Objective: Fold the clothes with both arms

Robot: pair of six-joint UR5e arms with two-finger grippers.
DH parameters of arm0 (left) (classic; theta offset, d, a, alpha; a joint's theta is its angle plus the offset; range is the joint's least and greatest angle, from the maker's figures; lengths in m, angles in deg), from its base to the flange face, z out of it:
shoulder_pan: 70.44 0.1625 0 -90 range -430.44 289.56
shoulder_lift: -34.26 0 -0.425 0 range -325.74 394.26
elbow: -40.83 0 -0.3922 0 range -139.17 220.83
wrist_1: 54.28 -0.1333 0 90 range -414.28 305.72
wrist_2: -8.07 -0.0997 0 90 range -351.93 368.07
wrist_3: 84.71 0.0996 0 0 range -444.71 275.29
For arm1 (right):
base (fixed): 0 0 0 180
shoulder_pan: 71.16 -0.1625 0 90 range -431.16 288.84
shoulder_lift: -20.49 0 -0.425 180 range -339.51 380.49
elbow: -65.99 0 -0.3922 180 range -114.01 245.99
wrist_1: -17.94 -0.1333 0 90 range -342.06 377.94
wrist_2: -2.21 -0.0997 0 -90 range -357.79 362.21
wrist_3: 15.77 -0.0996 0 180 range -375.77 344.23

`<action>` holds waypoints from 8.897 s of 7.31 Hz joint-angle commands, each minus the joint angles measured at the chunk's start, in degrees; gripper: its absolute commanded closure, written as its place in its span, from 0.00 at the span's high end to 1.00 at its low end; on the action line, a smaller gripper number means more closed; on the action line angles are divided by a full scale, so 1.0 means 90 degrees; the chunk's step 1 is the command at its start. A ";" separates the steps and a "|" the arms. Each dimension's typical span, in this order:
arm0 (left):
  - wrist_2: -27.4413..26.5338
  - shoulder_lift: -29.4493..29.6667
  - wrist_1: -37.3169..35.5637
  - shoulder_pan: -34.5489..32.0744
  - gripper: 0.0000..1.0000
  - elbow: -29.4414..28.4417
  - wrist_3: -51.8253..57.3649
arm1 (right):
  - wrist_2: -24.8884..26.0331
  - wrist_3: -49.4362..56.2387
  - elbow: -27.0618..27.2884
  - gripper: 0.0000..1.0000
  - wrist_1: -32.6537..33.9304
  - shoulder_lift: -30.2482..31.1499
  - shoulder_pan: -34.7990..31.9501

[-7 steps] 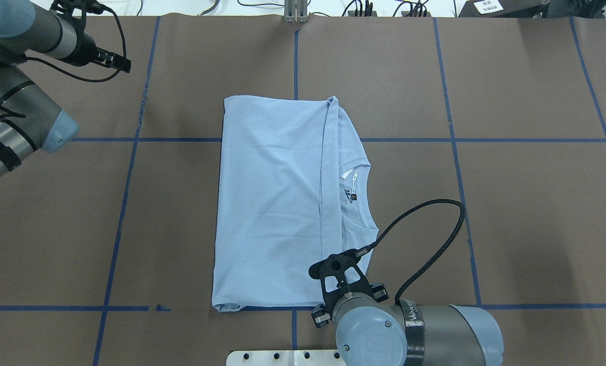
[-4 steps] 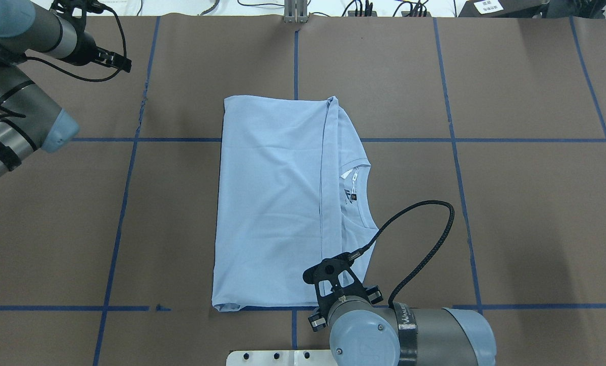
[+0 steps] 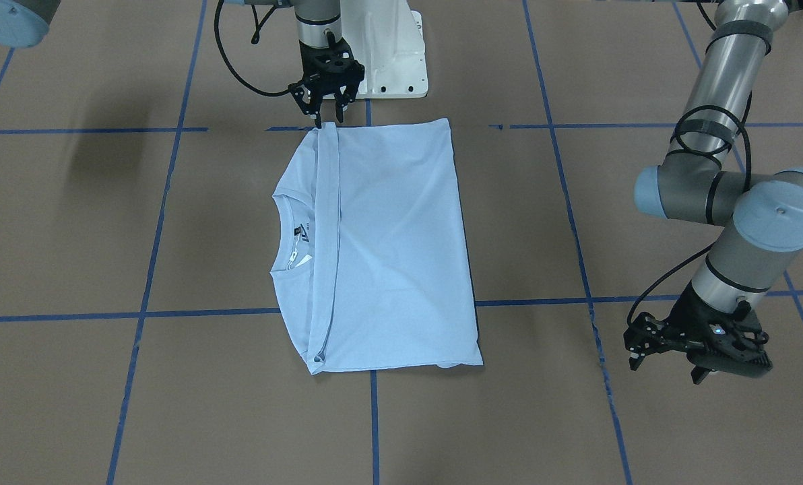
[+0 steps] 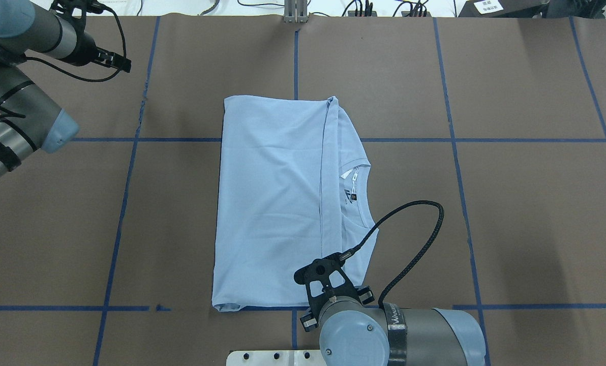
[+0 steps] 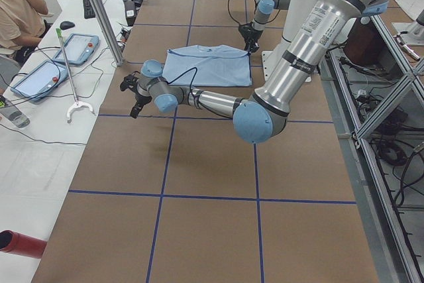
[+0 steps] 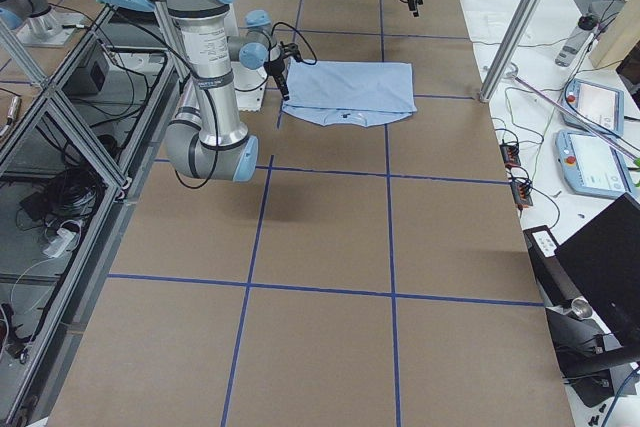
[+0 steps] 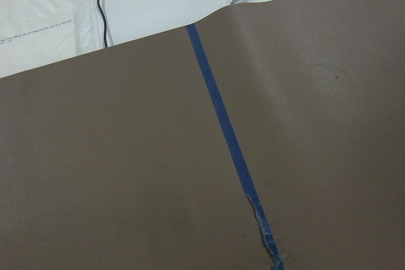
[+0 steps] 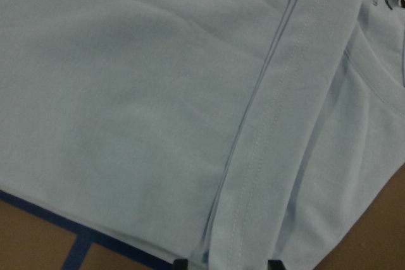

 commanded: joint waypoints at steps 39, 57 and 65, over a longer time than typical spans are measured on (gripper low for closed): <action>0.0000 -0.0068 0.0010 0.0029 1.00 0.0094 0.0010 | -0.0341 -0.2198 0.0490 1.00 0.0020 0.0808 0.0028; -0.3008 -0.2432 -0.1045 0.6113 0.72 0.5094 -0.8692 | -0.0254 -0.4218 0.0481 1.00 -0.3721 0.1657 -0.0881; -0.2998 -0.2422 -0.1045 0.6162 0.13 0.5182 -0.8701 | -0.0244 -0.4697 0.0324 1.00 -0.3662 0.1686 -0.0832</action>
